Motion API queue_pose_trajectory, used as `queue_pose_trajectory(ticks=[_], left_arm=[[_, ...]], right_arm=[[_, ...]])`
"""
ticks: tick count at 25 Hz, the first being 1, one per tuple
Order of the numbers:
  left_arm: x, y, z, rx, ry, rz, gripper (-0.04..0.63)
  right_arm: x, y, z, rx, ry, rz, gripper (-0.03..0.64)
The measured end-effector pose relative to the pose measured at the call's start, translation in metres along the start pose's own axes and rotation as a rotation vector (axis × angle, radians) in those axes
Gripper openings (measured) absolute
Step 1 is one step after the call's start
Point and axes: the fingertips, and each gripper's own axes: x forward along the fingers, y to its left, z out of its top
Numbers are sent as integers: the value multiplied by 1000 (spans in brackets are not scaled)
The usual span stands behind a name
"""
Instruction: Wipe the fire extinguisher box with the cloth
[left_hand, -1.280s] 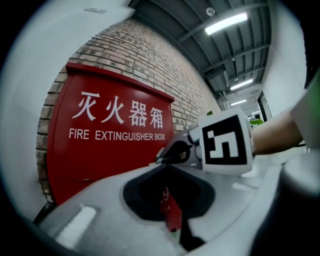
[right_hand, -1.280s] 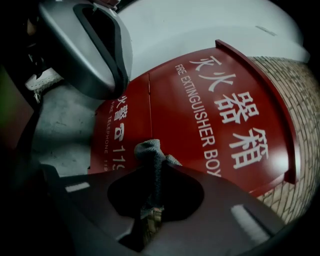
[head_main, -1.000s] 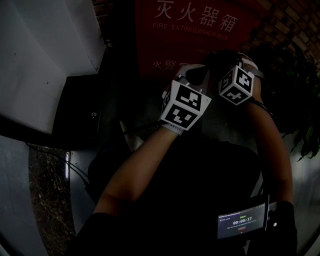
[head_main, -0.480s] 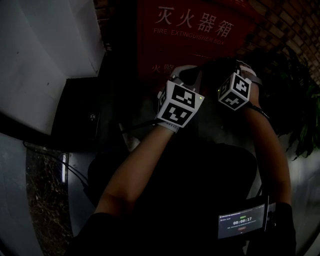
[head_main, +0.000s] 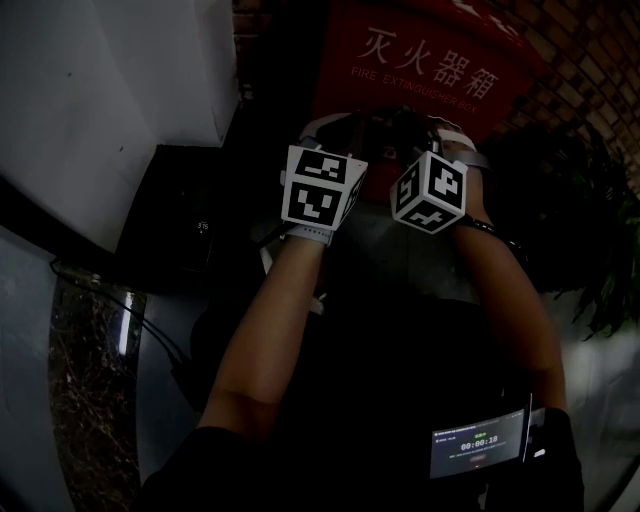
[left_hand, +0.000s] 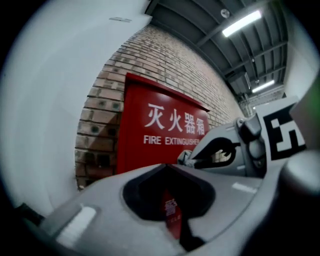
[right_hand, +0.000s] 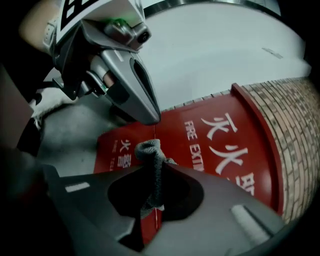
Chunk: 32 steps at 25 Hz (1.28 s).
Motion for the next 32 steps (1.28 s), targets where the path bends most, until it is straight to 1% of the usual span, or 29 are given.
queue_pose_trajectory(ticks=[3,7,11,14,17,21,32], left_arm=[[-13,36,-5,-18,13,71,3],[-28,76,-16,-65,40,151,3],[-32,92,-23,-111,48,154,3],[-29,99,-30,-114,52,168,3],[-25,99,-37,-131,59,160,3],[-18,103,-47,-113,85,172,3],[-11,92,-55,-93,111,151,3]], right_arm=[[14,8,27,6,-37,25,29],[30,24,62,-17,-83,57,29],[44,39,96,-24,-130,85,29],[57,48,113,-30,-151,100,29],[70,54,115,-24,-148,115,29],[82,57,104,-13,-117,128,29],[83,47,88,15,-110,94,29]])
